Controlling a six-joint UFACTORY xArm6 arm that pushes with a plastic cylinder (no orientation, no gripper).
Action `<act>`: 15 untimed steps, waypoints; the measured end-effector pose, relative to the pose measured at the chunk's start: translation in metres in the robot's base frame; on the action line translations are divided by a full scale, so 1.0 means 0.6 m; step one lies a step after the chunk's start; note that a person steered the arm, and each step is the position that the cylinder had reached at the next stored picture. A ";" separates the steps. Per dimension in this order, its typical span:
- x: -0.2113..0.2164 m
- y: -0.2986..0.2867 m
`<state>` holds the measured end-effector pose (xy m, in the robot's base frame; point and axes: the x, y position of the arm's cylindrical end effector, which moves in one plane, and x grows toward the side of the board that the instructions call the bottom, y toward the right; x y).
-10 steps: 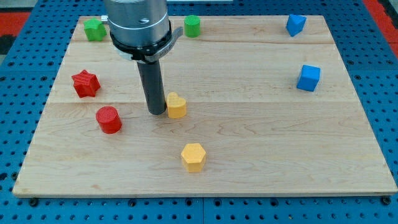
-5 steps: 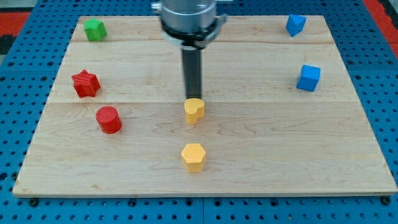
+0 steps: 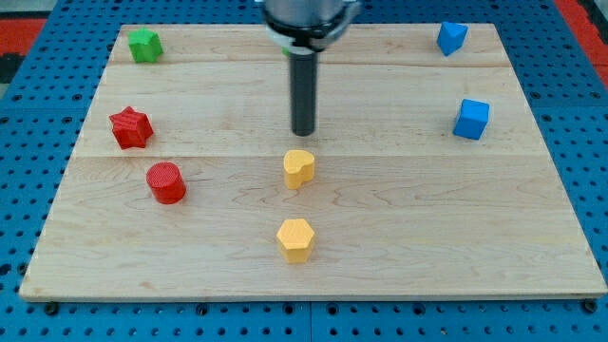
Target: Push the yellow heart to the bottom right
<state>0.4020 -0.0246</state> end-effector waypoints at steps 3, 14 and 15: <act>0.085 -0.051; 0.112 0.084; 0.151 0.093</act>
<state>0.4929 0.0312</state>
